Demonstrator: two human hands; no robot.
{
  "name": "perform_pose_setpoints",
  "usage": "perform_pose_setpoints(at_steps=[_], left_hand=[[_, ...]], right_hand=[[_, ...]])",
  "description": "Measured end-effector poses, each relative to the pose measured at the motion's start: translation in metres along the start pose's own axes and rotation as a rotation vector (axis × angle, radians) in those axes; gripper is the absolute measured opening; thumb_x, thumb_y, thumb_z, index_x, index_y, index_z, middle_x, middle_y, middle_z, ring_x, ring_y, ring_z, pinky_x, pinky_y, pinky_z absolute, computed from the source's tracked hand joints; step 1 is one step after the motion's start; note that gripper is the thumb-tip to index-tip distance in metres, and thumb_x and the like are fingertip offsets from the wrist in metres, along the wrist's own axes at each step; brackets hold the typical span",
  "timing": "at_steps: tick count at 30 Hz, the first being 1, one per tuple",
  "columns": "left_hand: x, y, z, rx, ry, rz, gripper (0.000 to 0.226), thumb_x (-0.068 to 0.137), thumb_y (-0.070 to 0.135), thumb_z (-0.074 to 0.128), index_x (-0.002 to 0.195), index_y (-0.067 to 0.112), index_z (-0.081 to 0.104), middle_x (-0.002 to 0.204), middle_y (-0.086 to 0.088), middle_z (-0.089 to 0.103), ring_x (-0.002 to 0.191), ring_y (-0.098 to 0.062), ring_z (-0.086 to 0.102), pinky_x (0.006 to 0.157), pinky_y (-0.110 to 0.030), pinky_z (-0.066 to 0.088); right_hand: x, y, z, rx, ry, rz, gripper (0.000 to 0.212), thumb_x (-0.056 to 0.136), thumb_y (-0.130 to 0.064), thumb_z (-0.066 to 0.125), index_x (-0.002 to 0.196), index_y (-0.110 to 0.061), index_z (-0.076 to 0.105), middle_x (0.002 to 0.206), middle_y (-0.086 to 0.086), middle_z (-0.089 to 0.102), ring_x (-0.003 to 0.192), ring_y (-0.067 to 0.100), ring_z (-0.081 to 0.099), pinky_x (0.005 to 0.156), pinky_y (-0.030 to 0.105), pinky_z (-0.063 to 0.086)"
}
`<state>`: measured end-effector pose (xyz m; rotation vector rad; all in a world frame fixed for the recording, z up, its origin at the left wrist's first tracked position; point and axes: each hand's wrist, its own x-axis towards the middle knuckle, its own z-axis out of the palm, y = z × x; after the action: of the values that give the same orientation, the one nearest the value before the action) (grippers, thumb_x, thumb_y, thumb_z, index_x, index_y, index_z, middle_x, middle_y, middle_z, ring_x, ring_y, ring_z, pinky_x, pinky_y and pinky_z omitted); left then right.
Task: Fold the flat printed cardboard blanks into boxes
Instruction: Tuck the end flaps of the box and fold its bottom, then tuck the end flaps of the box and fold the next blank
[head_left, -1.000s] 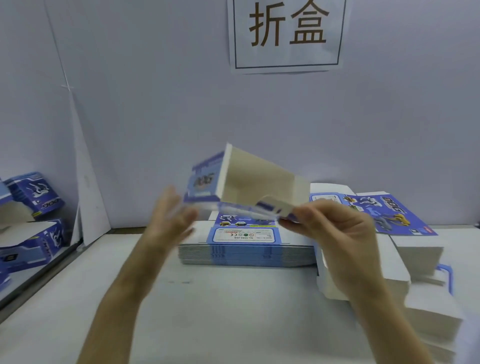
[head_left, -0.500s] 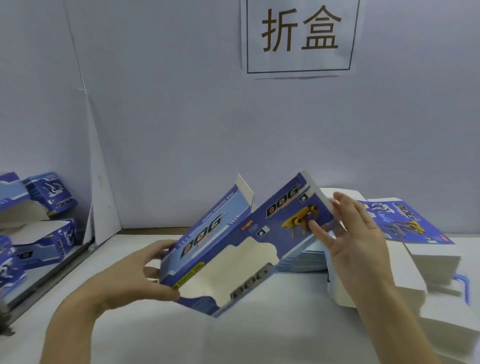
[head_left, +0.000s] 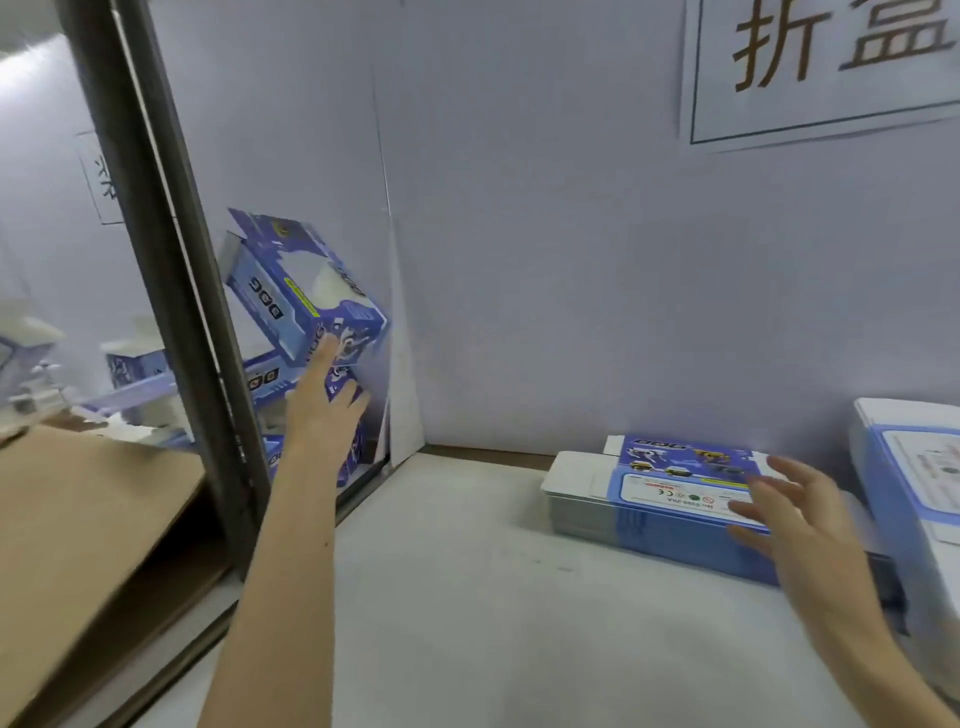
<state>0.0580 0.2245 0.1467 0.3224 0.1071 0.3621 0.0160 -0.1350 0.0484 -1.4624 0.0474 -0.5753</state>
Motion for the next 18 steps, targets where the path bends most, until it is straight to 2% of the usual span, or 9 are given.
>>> perform_pose_setpoints(at_steps=[2,3,5,8,10,12,13,15,18], left_hand=[[0.003,-0.007,0.003,0.155,-0.134,0.094,0.056,0.096,0.018,0.056,0.144,0.008,0.029,0.148,-0.021,0.035,0.131,-0.027,0.042,0.105,-0.044,0.035],[0.001,-0.014,0.006,0.526,-0.168,0.223,0.051,0.096,0.009,0.051,0.142,0.003,0.029,0.135,-0.023,0.044,0.115,-0.021,0.05,0.101,-0.042,0.038],[0.003,-0.05,-0.001,0.996,-0.273,0.236,0.04,0.095,0.008,0.052,0.134,0.007,0.043,0.112,-0.007,0.055,0.097,-0.016,0.051,0.087,-0.033,0.043],[-0.017,-0.114,-0.011,1.372,-0.394,0.19,0.038,0.095,0.013,0.057,0.132,0.013,0.054,0.127,-0.002,0.058,0.117,-0.02,0.054,0.093,-0.027,0.043],[-0.033,-0.155,-0.026,1.564,-0.533,0.132,0.034,0.093,0.011,0.058,0.128,0.013,0.059,0.13,-0.003,0.059,0.122,-0.018,0.054,0.093,-0.021,0.041],[-0.048,-0.188,-0.042,1.706,-0.637,0.143,0.036,0.092,0.011,0.057,0.128,0.016,0.06,0.134,0.0,0.055,0.122,-0.014,0.051,0.089,-0.012,0.039],[-0.055,-0.2,-0.047,1.745,-0.687,0.163,0.039,0.092,0.01,0.055,0.131,0.016,0.057,0.138,0.001,0.051,0.124,-0.014,0.049,0.09,-0.01,0.038],[-0.062,-0.221,-0.054,1.849,-0.779,0.249,0.045,0.094,0.009,0.052,0.139,0.015,0.049,0.146,-0.001,0.043,0.132,-0.016,0.041,0.103,-0.019,0.033],[-0.068,-0.243,-0.059,2.034,-0.896,0.449,0.049,0.098,0.012,0.046,0.146,0.013,0.037,0.155,-0.003,0.032,0.143,-0.017,0.025,0.113,-0.028,0.023]], right_hand=[[0.002,0.012,0.003,-0.149,-0.032,-0.035,0.026,0.097,-0.006,0.051,0.117,-0.022,0.053,0.11,0.005,0.063,0.097,0.027,0.063,0.073,0.032,0.058],[0.004,0.017,0.004,-0.255,-0.048,-0.059,0.028,0.096,-0.005,0.052,0.119,-0.021,0.054,0.115,0.008,0.064,0.099,0.027,0.062,0.081,0.039,0.054],[0.012,0.027,0.006,-0.519,-0.095,-0.127,0.036,0.095,-0.005,0.053,0.129,-0.015,0.053,0.128,0.011,0.059,0.108,0.028,0.058,0.09,0.04,0.045],[0.026,0.045,0.009,-1.053,-0.277,-0.152,0.052,0.099,-0.013,0.045,0.148,-0.009,0.029,0.155,0.01,0.031,0.142,0.026,0.028,0.113,0.036,0.026],[0.034,0.056,0.004,-1.383,-0.388,-0.186,0.057,0.104,-0.021,0.036,0.153,-0.012,0.01,0.162,0.005,0.01,0.149,0.021,0.009,0.119,0.036,0.012],[0.038,0.064,-0.004,-1.439,-0.436,-0.18,0.057,0.103,-0.017,0.037,0.154,-0.015,0.01,0.163,0.003,0.009,0.15,0.019,0.01,0.119,0.035,0.011],[0.037,0.066,-0.006,-1.363,-0.431,-0.152,0.056,0.102,-0.013,0.04,0.153,-0.016,0.018,0.162,0.003,0.017,0.148,0.02,0.018,0.118,0.033,0.016],[0.038,0.067,-0.012,-1.222,-0.41,-0.159,0.043,0.101,-0.014,0.044,0.144,-0.016,0.042,0.153,0.006,0.04,0.14,0.021,0.037,0.114,0.031,0.028],[0.041,0.064,-0.023,-1.374,-0.433,-0.351,0.047,0.1,-0.02,0.048,0.146,-0.023,0.04,0.152,-0.002,0.041,0.138,0.015,0.038,0.11,0.023,0.028]])
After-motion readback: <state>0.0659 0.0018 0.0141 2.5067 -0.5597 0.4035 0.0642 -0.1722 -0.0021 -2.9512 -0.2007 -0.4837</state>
